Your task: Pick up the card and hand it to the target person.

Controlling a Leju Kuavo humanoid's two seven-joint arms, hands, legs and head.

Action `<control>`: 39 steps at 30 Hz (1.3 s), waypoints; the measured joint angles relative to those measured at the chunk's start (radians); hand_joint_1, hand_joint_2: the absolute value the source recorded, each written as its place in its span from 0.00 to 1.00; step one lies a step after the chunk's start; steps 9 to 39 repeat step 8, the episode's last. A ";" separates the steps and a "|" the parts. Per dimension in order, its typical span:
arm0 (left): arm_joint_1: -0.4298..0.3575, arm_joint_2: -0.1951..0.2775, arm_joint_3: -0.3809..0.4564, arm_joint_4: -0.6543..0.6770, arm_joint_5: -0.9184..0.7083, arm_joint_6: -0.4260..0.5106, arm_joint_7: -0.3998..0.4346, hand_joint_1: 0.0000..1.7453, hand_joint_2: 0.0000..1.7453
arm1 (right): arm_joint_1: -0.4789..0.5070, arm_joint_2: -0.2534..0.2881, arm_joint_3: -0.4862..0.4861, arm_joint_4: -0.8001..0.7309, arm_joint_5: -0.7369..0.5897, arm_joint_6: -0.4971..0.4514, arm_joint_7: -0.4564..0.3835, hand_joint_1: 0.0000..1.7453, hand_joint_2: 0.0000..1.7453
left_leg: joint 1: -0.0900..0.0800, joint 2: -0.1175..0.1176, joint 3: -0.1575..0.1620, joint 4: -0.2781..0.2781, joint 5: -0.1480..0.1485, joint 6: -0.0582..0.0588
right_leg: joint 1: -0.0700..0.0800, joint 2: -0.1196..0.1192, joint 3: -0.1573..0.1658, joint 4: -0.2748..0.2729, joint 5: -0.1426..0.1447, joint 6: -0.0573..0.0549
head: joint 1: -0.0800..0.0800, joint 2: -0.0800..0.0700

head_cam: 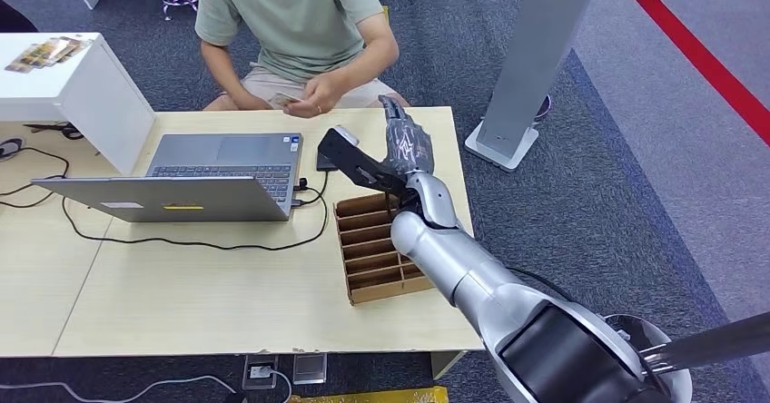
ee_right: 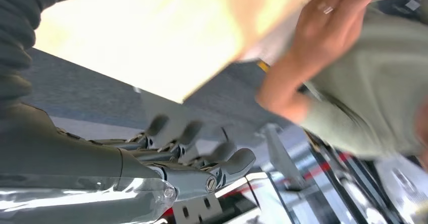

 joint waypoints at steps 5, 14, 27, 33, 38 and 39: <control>0.010 0.000 0.000 0.000 0.021 0.013 -0.007 0.00 1.00 | 0.027 -0.018 -0.087 -0.101 -0.012 -0.050 -0.133 0.00 1.00 | 0.000 0.000 0.001 0.000 0.000 0.000 | 0.000 0.000 0.000 0.000 0.000 0.000 | 0.000 0.000; 0.021 0.000 0.000 0.000 0.031 0.016 -0.014 0.00 1.00 | 0.057 -0.033 -0.127 -0.176 -0.040 -0.051 -0.148 0.00 1.00 | 0.000 0.000 0.001 0.000 0.000 0.000 | 0.000 0.000 0.000 0.000 0.000 0.000 | 0.000 0.000; 0.021 0.000 0.000 0.000 0.031 0.016 -0.014 0.00 1.00 | 0.057 -0.033 -0.127 -0.176 -0.040 -0.051 -0.148 0.00 1.00 | 0.000 0.000 0.001 0.000 0.000 0.000 | 0.000 0.000 0.000 0.000 0.000 0.000 | 0.000 0.000; 0.021 0.000 0.000 0.000 0.031 0.016 -0.014 0.00 1.00 | 0.057 -0.033 -0.127 -0.176 -0.040 -0.051 -0.148 0.00 1.00 | 0.000 0.000 0.001 0.000 0.000 0.000 | 0.000 0.000 0.000 0.000 0.000 0.000 | 0.000 0.000; 0.021 0.000 0.000 0.000 0.031 0.016 -0.014 0.00 1.00 | 0.057 -0.033 -0.127 -0.176 -0.040 -0.051 -0.148 0.00 1.00 | 0.000 0.000 0.001 0.000 0.000 0.000 | 0.000 0.000 0.000 0.000 0.000 0.000 | 0.000 0.000; 0.021 0.000 0.000 0.000 0.031 0.016 -0.014 0.00 1.00 | 0.057 -0.033 -0.127 -0.176 -0.040 -0.051 -0.148 0.00 1.00 | 0.000 0.000 0.001 0.000 0.000 0.000 | 0.000 0.000 0.000 0.000 0.000 0.000 | 0.000 0.000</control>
